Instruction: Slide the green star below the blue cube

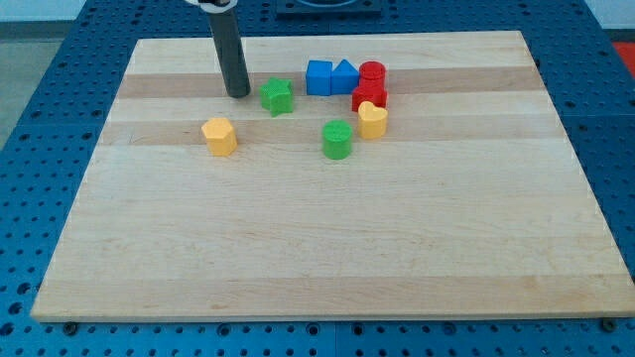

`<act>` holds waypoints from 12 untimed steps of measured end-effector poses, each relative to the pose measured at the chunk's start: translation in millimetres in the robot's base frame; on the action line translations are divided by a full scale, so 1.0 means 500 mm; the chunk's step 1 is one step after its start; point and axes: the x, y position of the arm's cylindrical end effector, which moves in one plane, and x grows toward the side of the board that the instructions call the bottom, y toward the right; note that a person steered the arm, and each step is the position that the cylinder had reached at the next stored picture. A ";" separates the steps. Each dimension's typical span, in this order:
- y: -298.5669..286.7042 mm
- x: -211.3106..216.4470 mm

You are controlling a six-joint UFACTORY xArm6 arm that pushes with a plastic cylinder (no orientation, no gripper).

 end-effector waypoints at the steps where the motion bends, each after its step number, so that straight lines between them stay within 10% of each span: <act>1: 0.020 0.003; 12: 0.087 0.078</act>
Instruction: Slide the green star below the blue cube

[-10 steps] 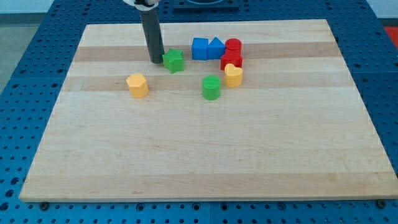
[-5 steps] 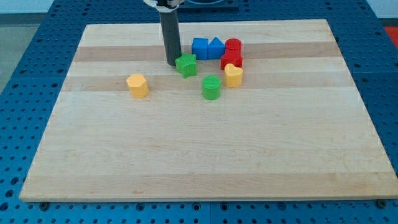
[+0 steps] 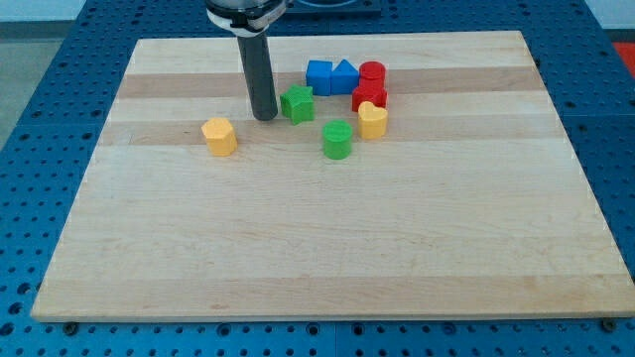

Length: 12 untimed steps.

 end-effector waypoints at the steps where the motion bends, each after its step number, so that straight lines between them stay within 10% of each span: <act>1: 0.016 0.000; 12: 0.061 -0.012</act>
